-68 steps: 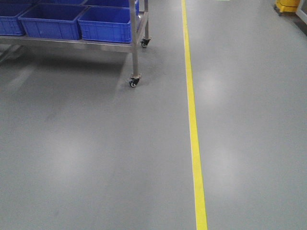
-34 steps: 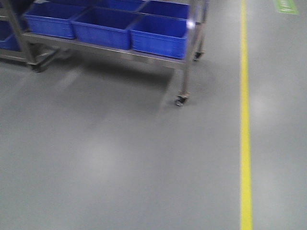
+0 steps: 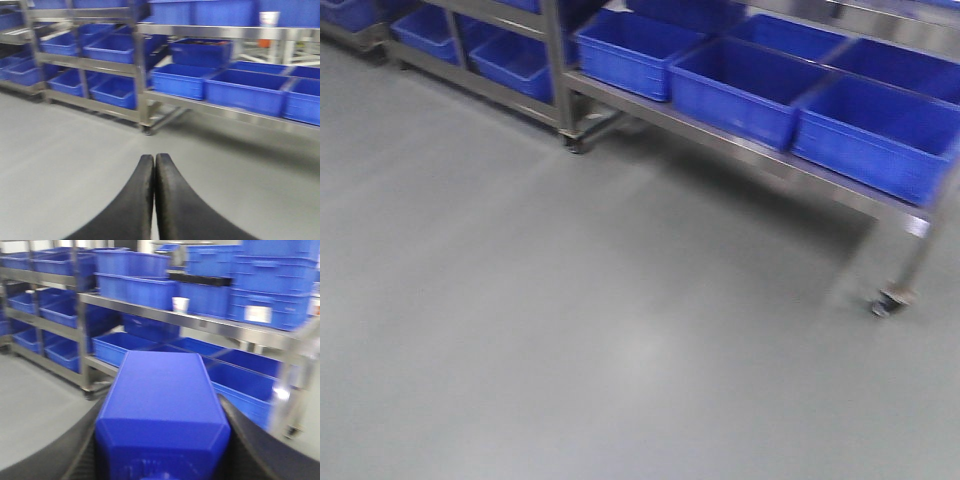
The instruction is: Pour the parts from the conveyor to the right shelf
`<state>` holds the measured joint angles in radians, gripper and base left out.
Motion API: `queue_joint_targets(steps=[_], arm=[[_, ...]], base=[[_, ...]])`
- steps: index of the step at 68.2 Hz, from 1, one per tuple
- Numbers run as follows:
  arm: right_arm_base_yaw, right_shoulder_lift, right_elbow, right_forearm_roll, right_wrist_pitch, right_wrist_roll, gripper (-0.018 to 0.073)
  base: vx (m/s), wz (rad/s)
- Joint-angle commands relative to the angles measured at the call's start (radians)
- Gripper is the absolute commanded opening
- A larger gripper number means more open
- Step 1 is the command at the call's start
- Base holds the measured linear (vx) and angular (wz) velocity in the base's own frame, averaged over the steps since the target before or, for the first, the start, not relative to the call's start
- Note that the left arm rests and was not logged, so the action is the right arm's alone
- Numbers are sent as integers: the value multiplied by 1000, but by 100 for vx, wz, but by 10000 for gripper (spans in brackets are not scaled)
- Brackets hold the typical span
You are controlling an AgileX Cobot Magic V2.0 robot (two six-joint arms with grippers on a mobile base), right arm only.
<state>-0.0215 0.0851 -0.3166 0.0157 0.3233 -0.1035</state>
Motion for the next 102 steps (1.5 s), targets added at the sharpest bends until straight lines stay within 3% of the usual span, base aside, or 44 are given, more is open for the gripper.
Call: queue_joint_targets(steps=[1,102], arm=[[-6,14,-26,-6,-83,-2,-6],[-6,14,-26,-6,-84,-1,-6]], base=[[55,64],[59,45]])
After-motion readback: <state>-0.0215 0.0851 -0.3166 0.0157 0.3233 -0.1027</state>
